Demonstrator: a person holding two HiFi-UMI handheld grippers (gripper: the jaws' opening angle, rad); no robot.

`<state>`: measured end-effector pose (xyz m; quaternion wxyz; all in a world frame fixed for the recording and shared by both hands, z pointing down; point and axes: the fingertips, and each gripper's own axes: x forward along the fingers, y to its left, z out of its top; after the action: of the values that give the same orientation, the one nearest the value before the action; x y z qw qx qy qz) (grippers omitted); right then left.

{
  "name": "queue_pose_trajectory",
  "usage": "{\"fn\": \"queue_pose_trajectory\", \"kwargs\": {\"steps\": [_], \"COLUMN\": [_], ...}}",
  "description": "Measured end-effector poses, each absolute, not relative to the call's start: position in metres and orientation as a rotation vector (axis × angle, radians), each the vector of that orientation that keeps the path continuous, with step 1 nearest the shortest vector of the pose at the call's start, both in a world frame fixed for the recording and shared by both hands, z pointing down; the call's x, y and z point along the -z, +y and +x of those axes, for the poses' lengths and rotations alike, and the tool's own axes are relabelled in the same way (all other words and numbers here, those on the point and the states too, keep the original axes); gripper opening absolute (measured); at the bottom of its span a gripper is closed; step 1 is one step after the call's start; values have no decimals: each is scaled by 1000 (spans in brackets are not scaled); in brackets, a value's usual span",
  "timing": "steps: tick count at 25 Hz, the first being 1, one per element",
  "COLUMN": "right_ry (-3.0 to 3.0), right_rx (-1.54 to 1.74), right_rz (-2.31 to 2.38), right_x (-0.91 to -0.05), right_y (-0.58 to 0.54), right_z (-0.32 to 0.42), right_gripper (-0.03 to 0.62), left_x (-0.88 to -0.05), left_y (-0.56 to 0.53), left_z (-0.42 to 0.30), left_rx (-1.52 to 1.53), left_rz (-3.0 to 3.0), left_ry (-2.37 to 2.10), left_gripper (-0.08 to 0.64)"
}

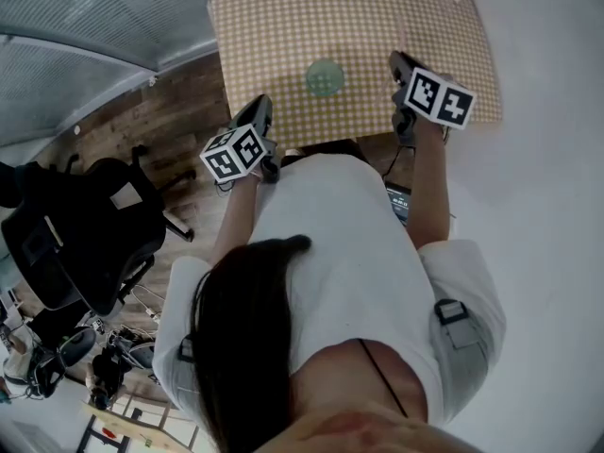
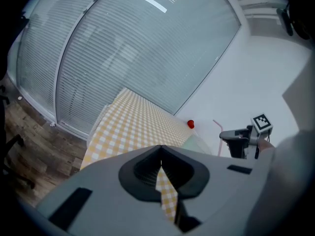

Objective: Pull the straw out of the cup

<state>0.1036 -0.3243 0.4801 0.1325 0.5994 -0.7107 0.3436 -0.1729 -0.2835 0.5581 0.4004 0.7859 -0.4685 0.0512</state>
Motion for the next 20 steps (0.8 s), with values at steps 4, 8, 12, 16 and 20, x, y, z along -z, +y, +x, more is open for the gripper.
{"fn": "queue_pose_trajectory", "kwargs": {"steps": [4, 8, 12, 16, 20], "right_ry": [-2009, -1928, -1924, -1926, -1894], "right_rx": [-1106, -1194, -1237, -1299, -1352], "right_rz": [1661, 1628, 1561, 1488, 1454], "right_x": [-506, -534, -552, -570, -590], "right_y": [-325, -324, -330, -335, -336], "right_z": [103, 108, 110, 109, 115], "right_gripper": [48, 48, 48, 48, 48], "left_x": [-559, -563, -563, -564, -562], "left_y": [-288, -289, -296, -298, -298], "left_z": [-173, -173, -171, -172, -166], "left_rx": [-129, -137, -130, -122, -121], "left_rz": [1979, 1961, 1940, 1905, 1888], "left_ry": [-1199, -1218, -1239, -1268, -1296], "left_gripper": [11, 11, 11, 11, 11]}}
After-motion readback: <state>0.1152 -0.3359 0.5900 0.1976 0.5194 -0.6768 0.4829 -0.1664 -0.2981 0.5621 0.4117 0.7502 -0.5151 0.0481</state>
